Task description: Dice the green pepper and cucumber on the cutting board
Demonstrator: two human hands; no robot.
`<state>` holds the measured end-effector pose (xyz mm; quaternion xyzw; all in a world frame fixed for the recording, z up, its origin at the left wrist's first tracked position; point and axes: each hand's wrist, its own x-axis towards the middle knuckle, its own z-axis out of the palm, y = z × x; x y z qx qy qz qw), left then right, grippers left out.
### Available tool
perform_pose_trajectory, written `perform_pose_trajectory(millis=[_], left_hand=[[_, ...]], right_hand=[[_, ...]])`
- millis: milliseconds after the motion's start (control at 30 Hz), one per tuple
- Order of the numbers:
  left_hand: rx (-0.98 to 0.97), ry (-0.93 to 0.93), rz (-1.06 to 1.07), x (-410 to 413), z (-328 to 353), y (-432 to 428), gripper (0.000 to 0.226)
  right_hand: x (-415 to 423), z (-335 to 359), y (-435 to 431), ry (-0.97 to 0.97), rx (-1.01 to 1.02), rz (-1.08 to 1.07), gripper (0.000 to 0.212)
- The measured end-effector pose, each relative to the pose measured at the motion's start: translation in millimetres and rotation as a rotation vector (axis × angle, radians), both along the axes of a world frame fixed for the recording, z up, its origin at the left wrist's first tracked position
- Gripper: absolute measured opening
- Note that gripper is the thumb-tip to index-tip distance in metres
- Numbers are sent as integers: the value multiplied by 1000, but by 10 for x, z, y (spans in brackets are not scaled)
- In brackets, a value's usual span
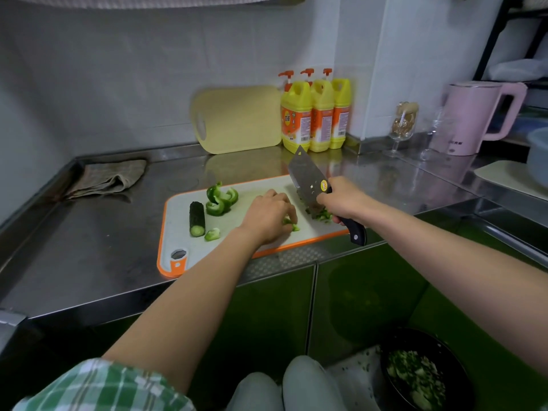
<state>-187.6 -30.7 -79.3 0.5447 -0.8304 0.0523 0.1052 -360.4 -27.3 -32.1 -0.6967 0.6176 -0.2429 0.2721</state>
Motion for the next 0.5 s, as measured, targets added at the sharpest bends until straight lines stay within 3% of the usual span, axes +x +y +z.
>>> perform_pose_trajectory(millis=[500], left_hand=[[140,113,154,-71,-68,-141,18]], right_hand=[[34,-56,-5,-62,-15,22,8]])
